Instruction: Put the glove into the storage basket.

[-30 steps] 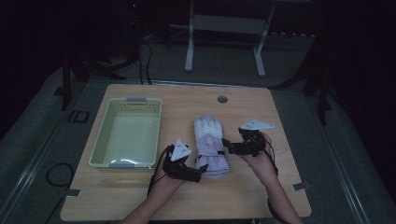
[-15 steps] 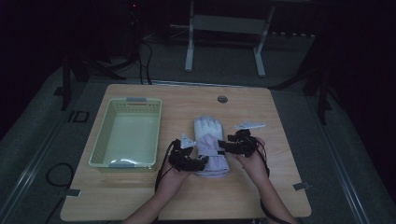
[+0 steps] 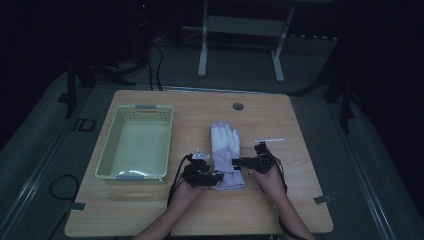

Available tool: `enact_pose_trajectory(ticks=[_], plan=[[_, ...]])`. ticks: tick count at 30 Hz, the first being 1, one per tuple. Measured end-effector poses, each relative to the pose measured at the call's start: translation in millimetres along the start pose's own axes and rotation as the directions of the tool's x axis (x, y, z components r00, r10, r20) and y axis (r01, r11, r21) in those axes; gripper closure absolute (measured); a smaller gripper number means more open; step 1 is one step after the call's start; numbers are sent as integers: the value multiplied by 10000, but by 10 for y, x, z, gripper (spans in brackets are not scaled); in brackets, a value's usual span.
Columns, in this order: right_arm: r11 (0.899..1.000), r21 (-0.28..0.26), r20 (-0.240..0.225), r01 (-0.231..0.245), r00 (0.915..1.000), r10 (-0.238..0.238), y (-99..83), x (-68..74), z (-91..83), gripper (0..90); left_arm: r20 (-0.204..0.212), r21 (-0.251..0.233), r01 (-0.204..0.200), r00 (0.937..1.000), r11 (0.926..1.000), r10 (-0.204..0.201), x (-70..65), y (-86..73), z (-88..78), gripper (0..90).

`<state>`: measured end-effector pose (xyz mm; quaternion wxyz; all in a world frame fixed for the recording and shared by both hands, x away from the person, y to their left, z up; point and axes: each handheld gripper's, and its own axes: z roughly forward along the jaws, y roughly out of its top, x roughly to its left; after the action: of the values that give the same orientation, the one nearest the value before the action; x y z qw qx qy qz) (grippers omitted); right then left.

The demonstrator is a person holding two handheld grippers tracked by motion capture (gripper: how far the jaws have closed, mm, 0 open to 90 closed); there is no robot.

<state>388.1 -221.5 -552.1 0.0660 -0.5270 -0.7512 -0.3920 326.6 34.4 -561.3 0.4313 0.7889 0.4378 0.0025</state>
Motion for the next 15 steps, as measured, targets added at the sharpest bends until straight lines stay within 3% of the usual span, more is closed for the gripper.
enact_pose_trajectory(ticks=[3, 6, 10, 13, 15], plan=[[9998, 147, -508, -98, 9987, 106, 4, -25, 21, 534, 465, 210, 139, 9988, 9997, -149, 45, 9, 18, 393], [9997, 190, -641, 119, 9979, -106, 9, -11, 22, 662, 733, 427, 254, 9969, 9988, -285, 78, 23, 23, 456], [9974, 102, -44, 707, 9975, -707, 10, 101, 7, 760, 810, 599, 185, 9964, 9980, -234, 74, 47, -2, 574], [9920, -34, 632, 1258, 9901, -1254, 0, 223, -1, 781, 776, 729, 116, 9968, 9973, -173, 53, 75, -26, 664], [9897, -124, 812, 1424, 9867, -1409, -6, 267, -9, 787, 722, 836, 83, 9973, 9965, -144, 38, 96, -41, 697]])
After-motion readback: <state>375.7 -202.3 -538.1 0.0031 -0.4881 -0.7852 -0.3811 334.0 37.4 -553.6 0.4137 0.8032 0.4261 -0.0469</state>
